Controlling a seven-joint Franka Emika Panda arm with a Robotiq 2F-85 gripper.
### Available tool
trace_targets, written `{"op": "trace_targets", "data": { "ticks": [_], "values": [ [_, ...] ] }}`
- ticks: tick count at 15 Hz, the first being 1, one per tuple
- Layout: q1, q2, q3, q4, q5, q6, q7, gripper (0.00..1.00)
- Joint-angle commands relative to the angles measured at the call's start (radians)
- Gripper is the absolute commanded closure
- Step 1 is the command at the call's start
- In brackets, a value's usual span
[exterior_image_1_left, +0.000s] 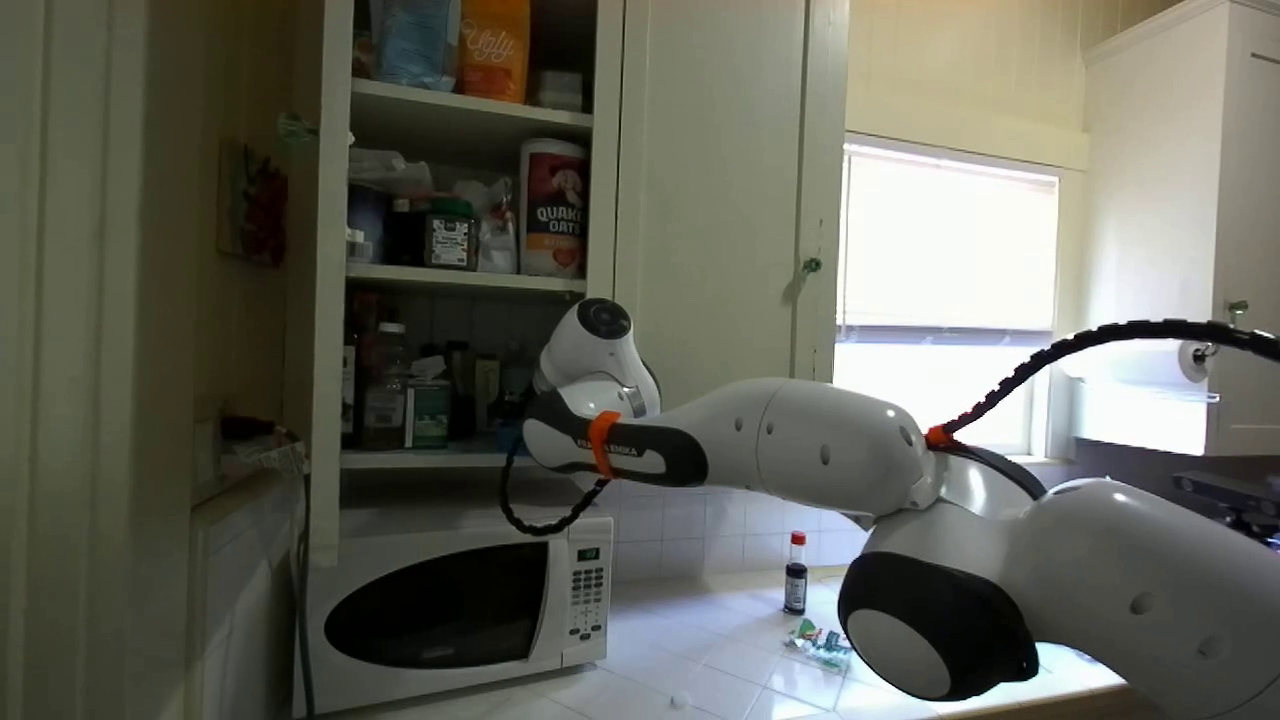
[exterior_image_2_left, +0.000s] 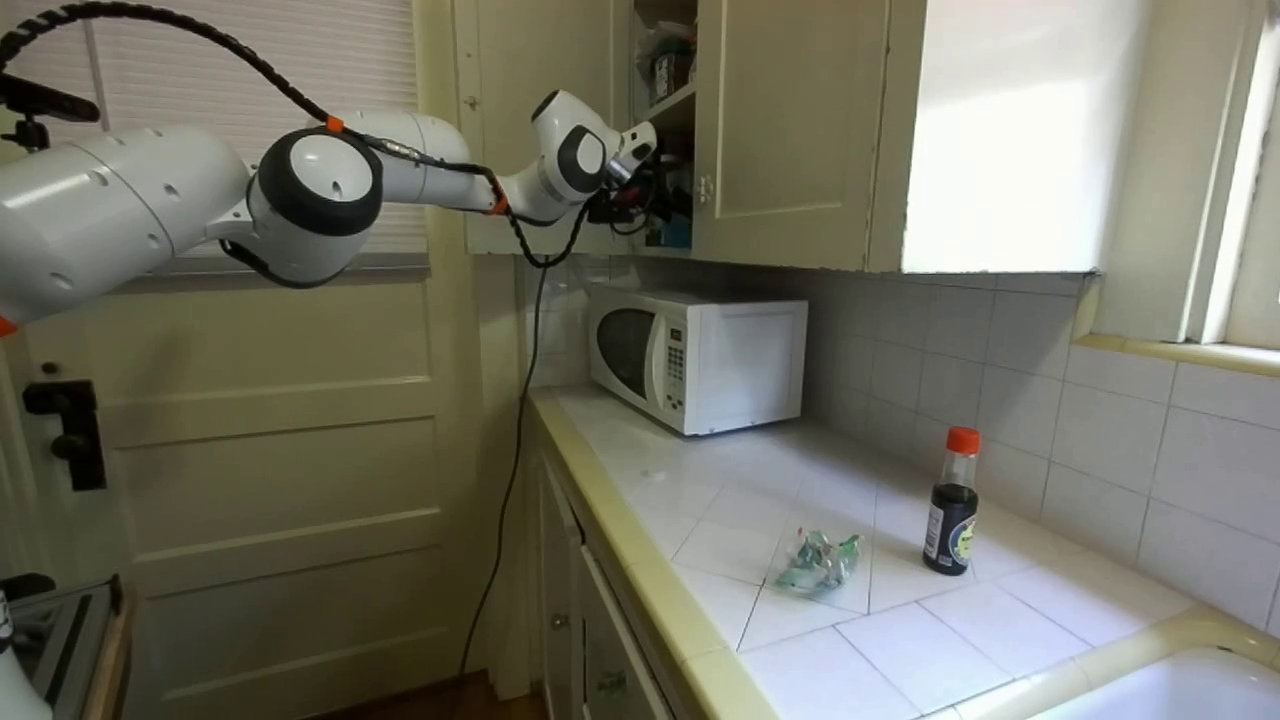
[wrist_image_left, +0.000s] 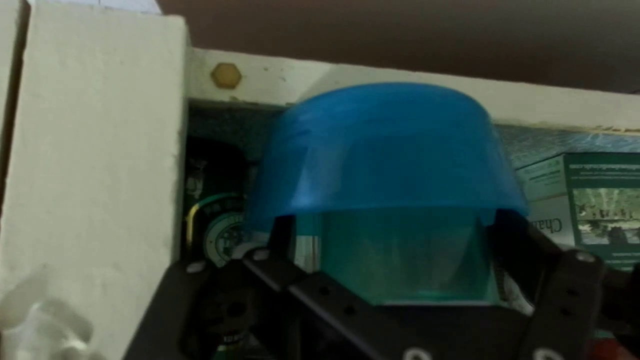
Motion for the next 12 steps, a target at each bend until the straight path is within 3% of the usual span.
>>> {"op": "trace_targets", "data": {
  "ticks": [1, 8, 12],
  "values": [
    [-0.027, 0.022, -0.005, 0.061, -0.011, -0.022, -0.035, 0.00],
    [-0.002, 0.003, -0.044, 0.061, -0.031, -0.036, -0.003, 0.00],
    [0.047, -0.020, -0.116, 0.056, -0.063, -0.074, 0.081, 0.00]
  ]
}}
